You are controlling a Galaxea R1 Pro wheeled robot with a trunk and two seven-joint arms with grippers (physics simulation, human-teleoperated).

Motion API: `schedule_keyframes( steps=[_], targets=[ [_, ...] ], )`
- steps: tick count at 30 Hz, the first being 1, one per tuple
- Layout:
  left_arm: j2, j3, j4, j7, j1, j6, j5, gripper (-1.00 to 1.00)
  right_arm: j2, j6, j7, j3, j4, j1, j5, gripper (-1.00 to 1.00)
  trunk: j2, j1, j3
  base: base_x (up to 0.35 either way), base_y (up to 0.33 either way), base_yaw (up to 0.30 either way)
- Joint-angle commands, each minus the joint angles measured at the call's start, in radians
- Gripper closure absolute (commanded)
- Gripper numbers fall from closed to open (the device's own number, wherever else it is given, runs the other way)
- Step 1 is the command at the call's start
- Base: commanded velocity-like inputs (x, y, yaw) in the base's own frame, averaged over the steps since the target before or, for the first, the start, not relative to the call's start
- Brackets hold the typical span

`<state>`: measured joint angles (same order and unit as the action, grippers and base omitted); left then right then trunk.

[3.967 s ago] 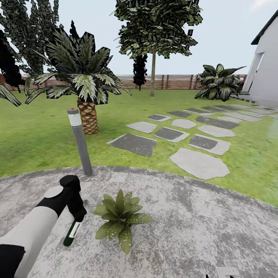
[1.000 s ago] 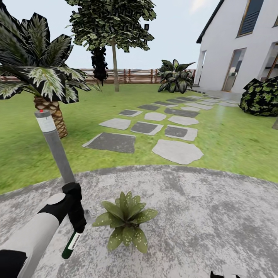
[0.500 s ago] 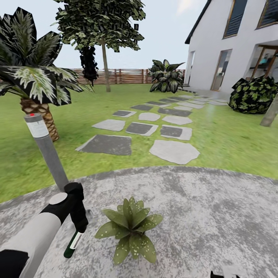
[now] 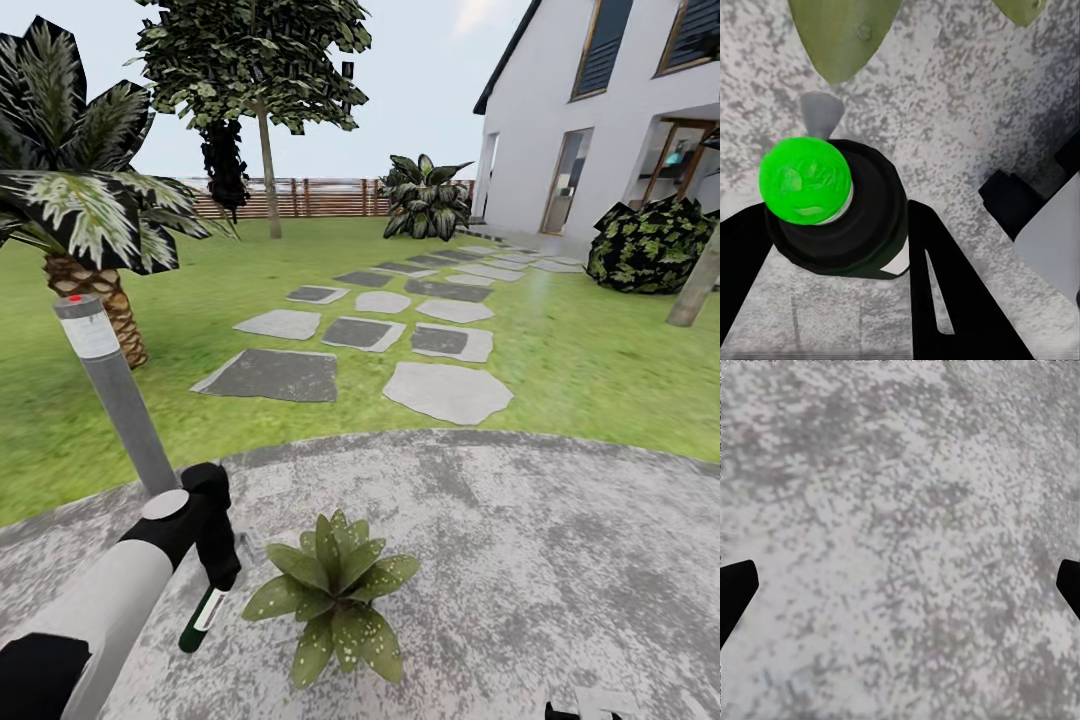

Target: Pick up the pesticide atomizer in the garden and spray insectifuge to fully cover both potted plants in the garden.

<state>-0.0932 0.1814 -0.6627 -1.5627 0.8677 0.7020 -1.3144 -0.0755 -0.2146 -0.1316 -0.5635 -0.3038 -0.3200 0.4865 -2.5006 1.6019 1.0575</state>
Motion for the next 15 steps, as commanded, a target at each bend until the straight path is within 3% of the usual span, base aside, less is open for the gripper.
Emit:
schedule_keyframes(
  steps=[1,4,9,15],
  targets=[
    [-0.001,0.004,0.001,-0.008,0.000,0.012,-0.005,1.00,0.000,-0.005,-0.002,-0.007,0.002,-0.001,0.011,-1.00,0.000,0.000,0.001,0.164,0.106,0.000],
    [0.001,0.002,0.003,-0.008,-0.002,0.013,-0.005,1.00,0.000,-0.005,-0.002,-0.007,0.001,-0.001,0.011,-1.00,0.000,0.000,0.001,0.237,0.172,-0.091],
    [0.001,0.001,0.003,-0.008,-0.003,0.013,-0.005,1.00,0.000,-0.005,-0.002,-0.007,0.001,-0.001,0.011,-1.00,0.000,0.000,0.001,0.177,0.255,-0.276],
    [-0.010,0.001,0.006,-0.008,-0.009,0.003,-0.013,1.00,0.000,-0.006,-0.002,-0.007,0.001,-0.001,0.011,-1.00,0.000,0.000,0.001,0.017,0.039,-0.086]
  ],
)
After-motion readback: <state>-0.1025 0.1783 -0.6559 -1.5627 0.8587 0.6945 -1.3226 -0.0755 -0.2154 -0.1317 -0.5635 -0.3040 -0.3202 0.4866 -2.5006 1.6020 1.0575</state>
